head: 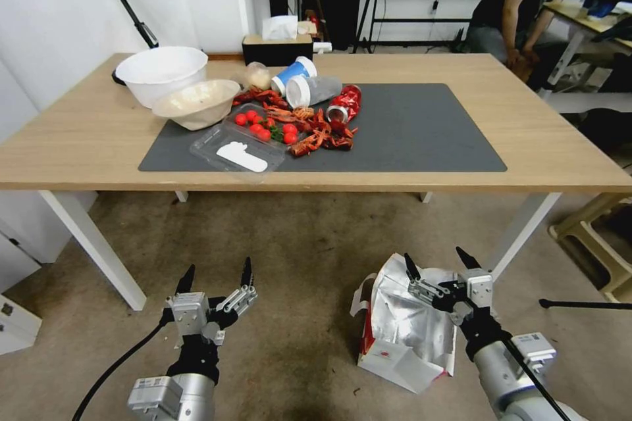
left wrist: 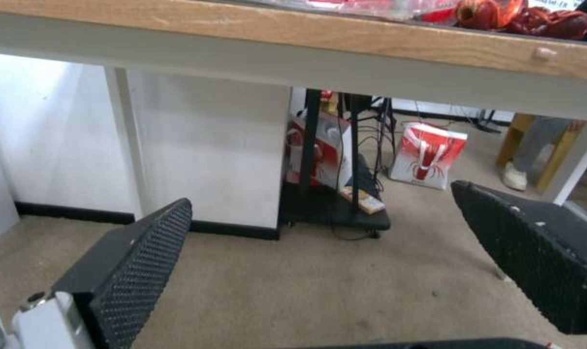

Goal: Pick up the food delivery bag from the floor and place it on the table.

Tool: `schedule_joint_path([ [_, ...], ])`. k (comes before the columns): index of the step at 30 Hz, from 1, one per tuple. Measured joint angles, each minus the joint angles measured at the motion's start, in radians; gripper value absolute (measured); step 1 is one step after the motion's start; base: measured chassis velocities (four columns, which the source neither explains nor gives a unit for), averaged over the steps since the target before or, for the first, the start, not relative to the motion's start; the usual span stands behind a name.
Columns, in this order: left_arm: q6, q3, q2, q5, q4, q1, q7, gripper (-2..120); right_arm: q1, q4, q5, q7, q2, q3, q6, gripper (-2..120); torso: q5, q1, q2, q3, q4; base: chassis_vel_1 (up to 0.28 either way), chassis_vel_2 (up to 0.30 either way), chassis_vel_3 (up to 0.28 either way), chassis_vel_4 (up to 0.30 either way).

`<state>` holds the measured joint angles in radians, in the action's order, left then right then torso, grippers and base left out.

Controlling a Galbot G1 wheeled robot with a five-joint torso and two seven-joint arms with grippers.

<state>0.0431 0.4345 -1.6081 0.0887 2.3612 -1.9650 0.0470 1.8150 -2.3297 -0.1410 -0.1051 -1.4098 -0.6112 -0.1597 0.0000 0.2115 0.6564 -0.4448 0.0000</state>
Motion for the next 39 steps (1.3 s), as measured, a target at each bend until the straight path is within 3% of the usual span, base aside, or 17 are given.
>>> schedule_joint_path([
  [12,0.005,0.004,0.0,-0.001,-0.002,0.009,0.006,100,-0.009,0.005,-0.011,0.0,0.005,0.004,-0.015,100,0.0,-0.028,-0.072,0.044,0.0,0.0,0.0,0.0,0.0],
  [39,0.012,0.012,0.0,0.01,-0.023,0.02,0.004,100,0.007,-0.009,-0.012,0.001,0.001,0.0,-0.016,100,0.0,-0.073,-0.191,0.118,0.0,0.0,0.0,0.0,0.0],
])
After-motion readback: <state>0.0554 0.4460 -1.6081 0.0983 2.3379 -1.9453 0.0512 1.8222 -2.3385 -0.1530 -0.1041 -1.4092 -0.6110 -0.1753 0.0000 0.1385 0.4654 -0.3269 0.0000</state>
